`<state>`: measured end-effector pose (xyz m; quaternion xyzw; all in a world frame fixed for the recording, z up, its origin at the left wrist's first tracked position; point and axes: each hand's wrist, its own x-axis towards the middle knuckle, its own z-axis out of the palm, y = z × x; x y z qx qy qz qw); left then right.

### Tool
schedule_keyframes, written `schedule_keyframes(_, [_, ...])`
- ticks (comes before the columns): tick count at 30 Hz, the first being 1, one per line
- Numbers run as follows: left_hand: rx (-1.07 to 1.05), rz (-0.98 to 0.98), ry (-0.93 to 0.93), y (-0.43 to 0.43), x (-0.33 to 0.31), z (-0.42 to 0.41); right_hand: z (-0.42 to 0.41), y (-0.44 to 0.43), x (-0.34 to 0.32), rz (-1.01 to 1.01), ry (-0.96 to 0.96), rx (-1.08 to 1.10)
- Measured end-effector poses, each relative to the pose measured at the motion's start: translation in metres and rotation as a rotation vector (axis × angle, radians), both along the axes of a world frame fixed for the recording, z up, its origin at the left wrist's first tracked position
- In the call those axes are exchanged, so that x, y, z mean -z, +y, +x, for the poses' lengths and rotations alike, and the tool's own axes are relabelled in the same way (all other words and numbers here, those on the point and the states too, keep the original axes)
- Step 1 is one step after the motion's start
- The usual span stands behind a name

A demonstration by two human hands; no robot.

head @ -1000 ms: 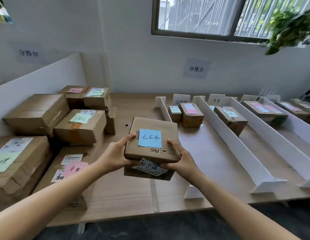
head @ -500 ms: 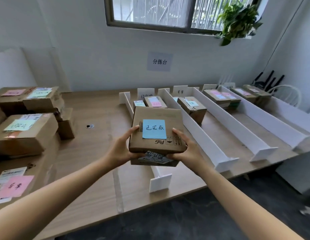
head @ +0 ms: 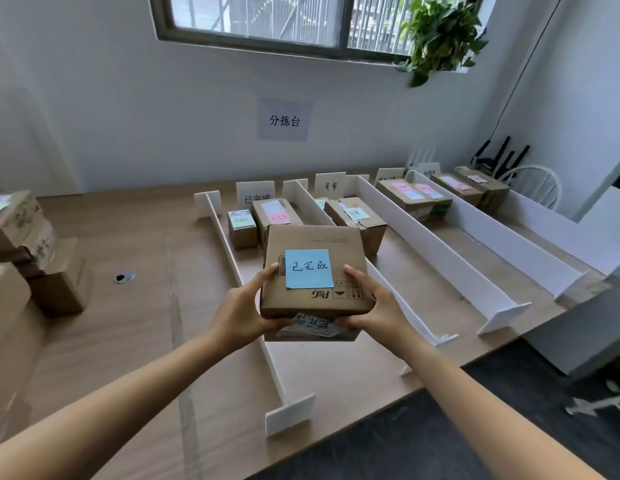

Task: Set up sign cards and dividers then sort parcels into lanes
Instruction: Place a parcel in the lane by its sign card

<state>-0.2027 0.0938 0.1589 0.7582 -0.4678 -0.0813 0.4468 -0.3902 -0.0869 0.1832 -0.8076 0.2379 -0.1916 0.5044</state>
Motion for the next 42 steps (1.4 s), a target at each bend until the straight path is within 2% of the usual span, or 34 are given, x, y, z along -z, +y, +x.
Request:
schedule_keyframes(13, [-0.011, 0.071, -0.035, -0.067, 0.028, 0.063, 0.063, -0.065, 0.027, 0.090, 0.063, 0.025])
schedule_keyframes(25, [-0.046, 0.166, 0.147, -0.085, 0.069, 0.086, 0.107, -0.101, 0.068, 0.208, 0.217, -0.035])
schedule_keyframes(31, [-0.120, 0.238, 0.162, -0.095, 0.082, 0.097, 0.135, -0.121, 0.087, 0.274, 0.262, -0.114])
schedule_keyframes(42, [-0.242, 0.296, 0.305, -0.119, 0.115, 0.097, 0.174, -0.160, 0.118, 0.346, 0.350, -0.275])
